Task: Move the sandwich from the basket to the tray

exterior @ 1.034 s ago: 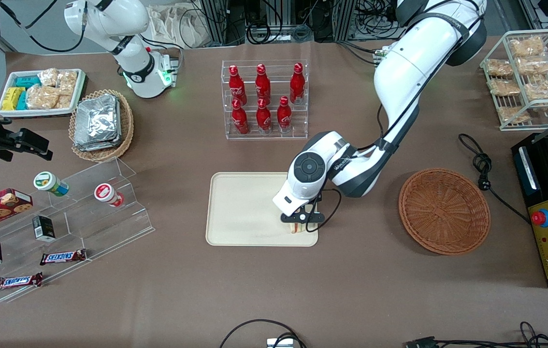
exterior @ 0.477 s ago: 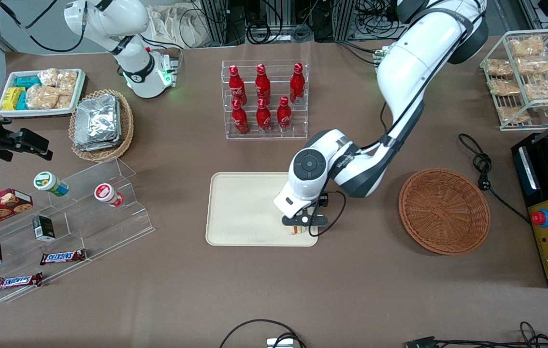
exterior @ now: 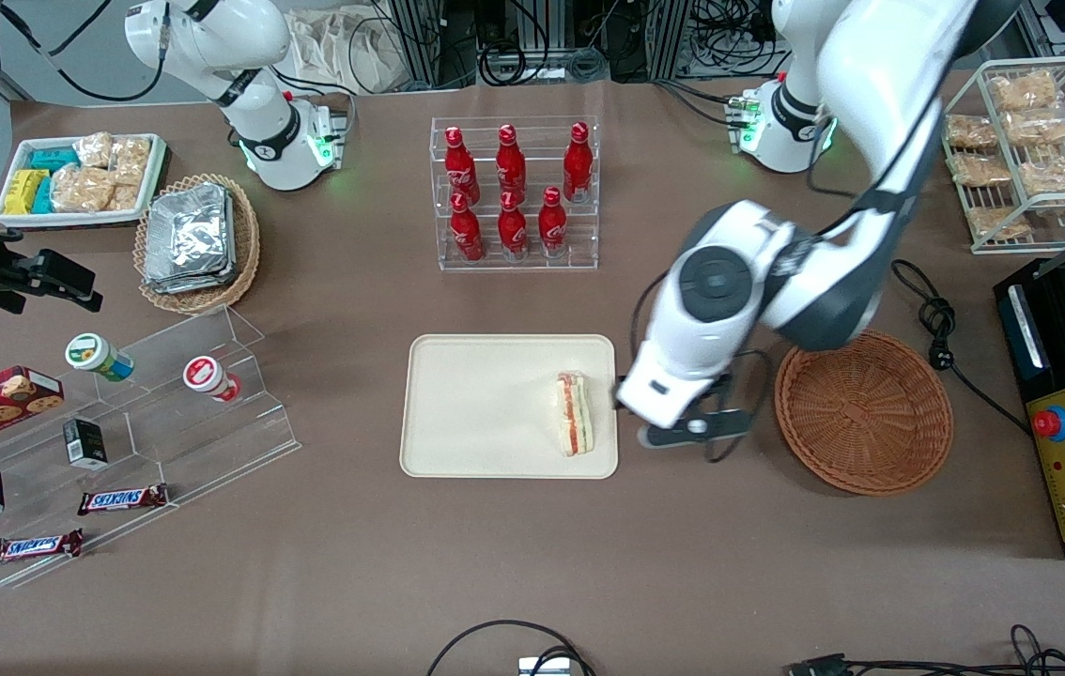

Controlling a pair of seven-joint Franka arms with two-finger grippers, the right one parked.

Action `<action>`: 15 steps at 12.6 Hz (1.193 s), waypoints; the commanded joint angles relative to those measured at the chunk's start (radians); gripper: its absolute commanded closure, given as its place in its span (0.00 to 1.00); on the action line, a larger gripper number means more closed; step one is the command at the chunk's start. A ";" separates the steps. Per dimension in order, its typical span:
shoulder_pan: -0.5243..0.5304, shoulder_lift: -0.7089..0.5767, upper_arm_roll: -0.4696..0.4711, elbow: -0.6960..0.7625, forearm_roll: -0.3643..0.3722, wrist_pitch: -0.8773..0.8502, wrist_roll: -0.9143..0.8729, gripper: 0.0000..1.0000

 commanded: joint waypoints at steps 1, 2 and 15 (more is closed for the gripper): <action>0.094 -0.187 -0.009 -0.194 -0.082 0.026 0.045 0.00; 0.124 -0.231 -0.007 -0.219 -0.113 0.014 0.082 0.00; 0.128 -0.451 0.418 -0.291 -0.308 -0.228 0.650 0.00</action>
